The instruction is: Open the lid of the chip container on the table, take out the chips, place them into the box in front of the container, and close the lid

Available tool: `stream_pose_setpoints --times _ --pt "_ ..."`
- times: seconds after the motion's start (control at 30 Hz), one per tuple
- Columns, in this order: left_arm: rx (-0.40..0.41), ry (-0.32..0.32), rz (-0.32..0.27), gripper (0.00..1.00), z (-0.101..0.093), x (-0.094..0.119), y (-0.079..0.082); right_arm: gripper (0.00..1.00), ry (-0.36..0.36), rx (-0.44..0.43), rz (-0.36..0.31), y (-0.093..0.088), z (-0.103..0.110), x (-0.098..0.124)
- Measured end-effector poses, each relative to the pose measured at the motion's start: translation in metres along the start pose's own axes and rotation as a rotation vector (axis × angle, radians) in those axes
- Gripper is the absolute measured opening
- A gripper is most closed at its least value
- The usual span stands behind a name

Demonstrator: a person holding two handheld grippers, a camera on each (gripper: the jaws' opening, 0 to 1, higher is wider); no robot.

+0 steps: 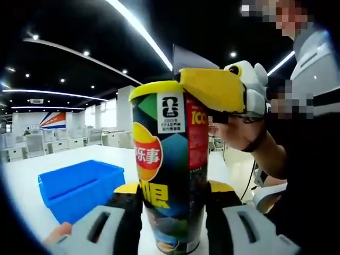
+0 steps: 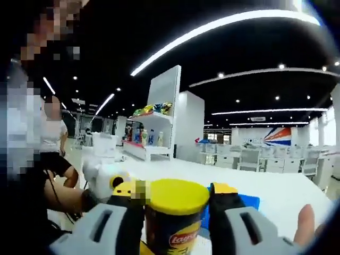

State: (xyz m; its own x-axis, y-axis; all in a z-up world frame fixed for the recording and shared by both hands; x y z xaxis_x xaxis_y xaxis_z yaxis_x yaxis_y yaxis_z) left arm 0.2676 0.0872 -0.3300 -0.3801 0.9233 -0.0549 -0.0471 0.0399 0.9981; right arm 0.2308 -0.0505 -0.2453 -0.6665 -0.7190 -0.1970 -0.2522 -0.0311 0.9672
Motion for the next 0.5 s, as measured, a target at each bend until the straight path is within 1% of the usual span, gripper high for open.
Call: stream_pose_setpoints --times 0.07,0.13,0.17,0.2,0.27,0.33,0.37,0.4,0.47,0.5 --pt "-0.001 -0.001 0.0 0.47 -0.0005 0.0 0.0001 0.42 0.003 0.027 0.004 0.001 0.0012 -0.0003" --pt "-0.001 -0.002 0.0 0.47 -0.0007 -0.0001 0.0002 0.41 0.005 0.021 0.028 0.0023 0.0001 -0.0003" --pt "-0.001 -0.002 0.001 0.47 -0.0009 0.0 0.0002 0.4 -0.002 -0.01 0.041 0.0028 -0.0007 -0.0005" --pt "-0.001 -0.001 0.001 0.47 -0.0008 -0.0002 0.0003 0.39 -0.004 -0.015 0.042 0.0031 -0.0013 -0.0006" --pt "-0.001 0.0 0.001 0.47 -0.0013 -0.0002 0.0004 0.38 -0.008 -0.09 0.04 0.0022 -0.002 0.0001" --pt "-0.003 0.002 -0.002 0.48 -0.0019 -0.0003 0.0003 0.38 -0.009 -0.116 0.035 0.0027 -0.0047 0.0003" --pt "-0.003 0.002 -0.001 0.48 -0.002 -0.0003 0.0003 0.38 -0.012 -0.166 0.011 0.0036 -0.0042 0.0" --pt "-0.006 0.001 0.0 0.48 -0.0025 -0.0001 0.0001 0.38 -0.009 -0.204 0.016 0.0031 -0.0068 0.0" --pt "-0.004 0.004 0.002 0.48 -0.0022 0.0 0.0001 0.38 -0.01 -0.174 0.016 0.0019 -0.0053 -0.0008" --pt "-0.006 0.001 0.0 0.48 -0.0021 0.0 0.0001 0.38 -0.013 -0.173 0.018 0.0025 -0.0048 0.0"
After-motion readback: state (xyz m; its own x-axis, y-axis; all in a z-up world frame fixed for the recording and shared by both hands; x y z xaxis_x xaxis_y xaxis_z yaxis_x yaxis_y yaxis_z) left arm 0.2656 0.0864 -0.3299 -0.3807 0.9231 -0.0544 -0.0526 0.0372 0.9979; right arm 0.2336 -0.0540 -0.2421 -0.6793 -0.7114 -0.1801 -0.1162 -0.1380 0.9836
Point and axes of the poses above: the point that each gripper's makers call its tool centre point, and the gripper's own axes: x roughly backward along the fingers, z roughly to its left, y roughly out of its top, the point moved 10 cm from there along x, roughly backward along the fingers, and after that the axes turned 5 degrees about -z, right-handed, at the moved point
